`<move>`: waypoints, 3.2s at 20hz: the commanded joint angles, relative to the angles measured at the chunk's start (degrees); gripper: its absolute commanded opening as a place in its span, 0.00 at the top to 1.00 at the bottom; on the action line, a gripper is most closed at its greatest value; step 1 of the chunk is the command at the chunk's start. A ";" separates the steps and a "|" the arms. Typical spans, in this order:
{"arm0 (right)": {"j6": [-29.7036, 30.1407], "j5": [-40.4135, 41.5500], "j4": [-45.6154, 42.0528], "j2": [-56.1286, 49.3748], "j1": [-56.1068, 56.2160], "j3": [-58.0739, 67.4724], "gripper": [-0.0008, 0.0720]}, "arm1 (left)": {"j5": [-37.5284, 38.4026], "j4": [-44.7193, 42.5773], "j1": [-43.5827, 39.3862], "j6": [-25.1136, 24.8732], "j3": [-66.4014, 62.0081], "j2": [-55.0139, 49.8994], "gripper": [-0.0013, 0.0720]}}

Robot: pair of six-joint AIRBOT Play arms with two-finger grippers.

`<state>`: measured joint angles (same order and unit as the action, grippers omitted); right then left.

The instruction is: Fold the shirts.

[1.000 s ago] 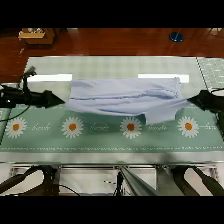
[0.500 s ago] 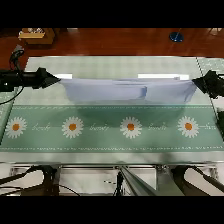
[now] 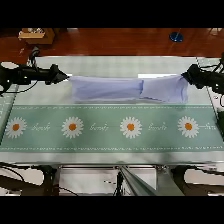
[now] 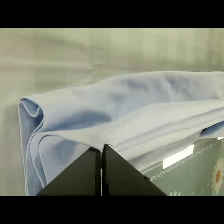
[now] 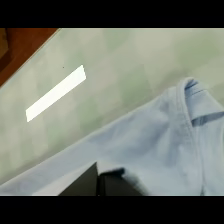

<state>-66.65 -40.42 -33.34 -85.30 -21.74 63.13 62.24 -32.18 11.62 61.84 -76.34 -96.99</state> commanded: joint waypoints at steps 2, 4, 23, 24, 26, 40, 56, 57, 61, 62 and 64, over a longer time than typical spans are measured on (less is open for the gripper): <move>-0.09 2.93 -3.39 -5.16 0.90 1.07 0.96 | -3.63 0.09 -2.14 -0.31 -3.43 -5.44 0.96; 0.15 3.87 -3.26 -5.29 0.83 1.09 0.78 | -5.14 0.09 -2.64 -0.96 -3.45 -6.16 0.84; -2.51 -28.09 -13.42 -13.88 -10.73 13.81 0.16 | 18.38 -5.16 3.56 -1.38 -5.79 -1.70 0.56; -2.54 -27.71 -12.13 -15.10 -10.51 13.81 0.16 | 18.36 -5.14 3.52 -1.38 -5.79 -1.70 0.56; -2.56 -26.95 -12.37 -17.00 -9.18 13.81 0.16 | 18.36 -5.14 3.45 -1.38 -5.79 -1.70 0.56; 0.94 -25.94 -14.45 -11.23 -0.72 14.43 0.96 | 18.38 -4.70 1.81 -1.33 -5.81 -0.85 0.96; -5.11 -40.61 -25.57 13.60 -0.66 14.40 0.96 | 3.30 7.89 -29.46 3.45 -5.79 0.20 0.95; -5.64 -41.27 -25.57 15.04 -0.66 14.40 0.96 | 1.57 7.89 -31.43 4.00 -5.79 0.11 0.96; -7.37 -44.28 -25.59 20.92 -0.66 14.40 0.96 | -5.35 9.16 -38.58 5.14 -5.79 -1.05 0.95; -8.02 -45.11 -25.57 22.25 -0.66 14.40 0.96 | -6.51 10.16 -40.04 5.11 -5.79 -1.68 0.95; -8.85 -47.08 -25.70 24.92 -0.66 14.40 0.96 | -7.87 13.94 -42.21 5.07 -5.79 -3.48 0.95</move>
<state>-73.97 -84.66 -58.89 -64.07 -22.44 77.49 58.30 -22.06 -26.83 66.46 -82.11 -98.83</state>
